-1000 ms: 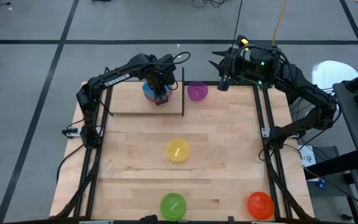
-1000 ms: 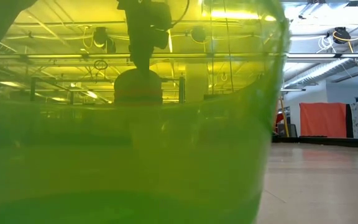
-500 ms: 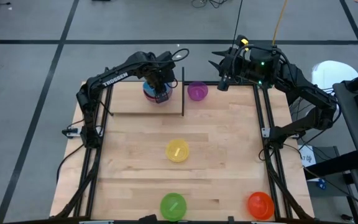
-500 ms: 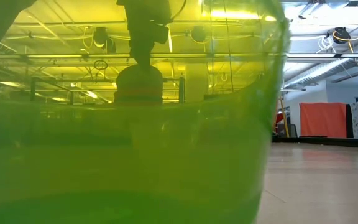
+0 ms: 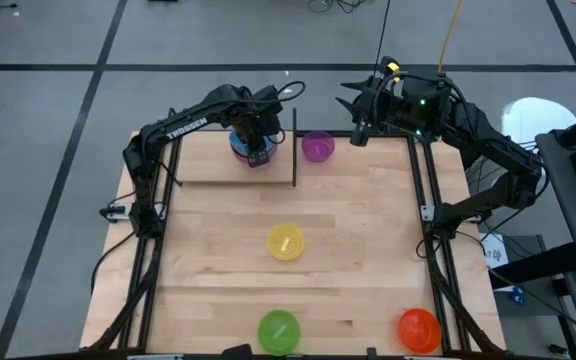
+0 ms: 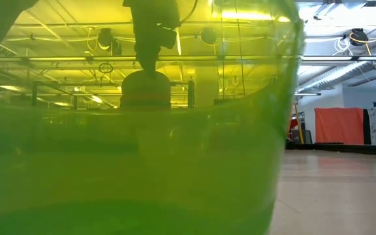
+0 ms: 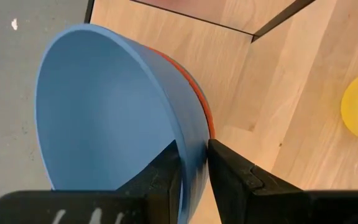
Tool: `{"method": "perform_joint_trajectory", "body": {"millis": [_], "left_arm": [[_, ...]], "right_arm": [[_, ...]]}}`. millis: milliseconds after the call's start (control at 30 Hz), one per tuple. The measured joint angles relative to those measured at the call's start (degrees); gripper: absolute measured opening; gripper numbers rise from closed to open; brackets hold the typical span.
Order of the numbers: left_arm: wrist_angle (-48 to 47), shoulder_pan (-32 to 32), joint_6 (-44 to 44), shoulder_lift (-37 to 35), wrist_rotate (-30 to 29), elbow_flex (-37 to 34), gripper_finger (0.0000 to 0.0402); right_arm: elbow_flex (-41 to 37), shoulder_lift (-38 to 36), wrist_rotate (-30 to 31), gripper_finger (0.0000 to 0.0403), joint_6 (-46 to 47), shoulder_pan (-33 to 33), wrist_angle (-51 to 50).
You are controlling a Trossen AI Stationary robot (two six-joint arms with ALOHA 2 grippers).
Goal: Place and stack bowls onto a shelf
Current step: Stack the big blue bowl into the orange bowl on the shelf
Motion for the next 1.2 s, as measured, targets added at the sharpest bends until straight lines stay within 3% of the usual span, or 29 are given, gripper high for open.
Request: {"method": "perform_joint_trajectory", "body": {"millis": [233, 367, 767, 967, 1200], "left_arm": [[0.04, 0.02, 0.46, 0.0, 0.0, -0.01, 0.002], [0.02, 0.02, -0.42, 0.0, 0.01, 0.0, 0.0011], [0.07, 0.02, -0.5, 0.0, -0.29, -0.02, 0.0095], [0.04, 0.0, -0.24, 0.0, -4.85, -0.02, 0.0103], [-0.48, -0.36, -3.2, -0.68, -5.23, -0.04, 0.0104]], "right_arm": [[0.0, 0.0, 0.0, 0.0132, 0.01, 0.0, 0.0], [0.0, 0.0, 0.0, 0.0132, 0.01, 0.0, -0.01], [0.0, 0.0, 0.0, 0.0132, 0.0, 0.0, -0.01], [0.0, 0.0, 0.0, 0.0132, -0.86, 0.0, -0.02], [0.0, 0.0, 0.0, 0.0132, -0.86, 0.0, -0.02]]}}
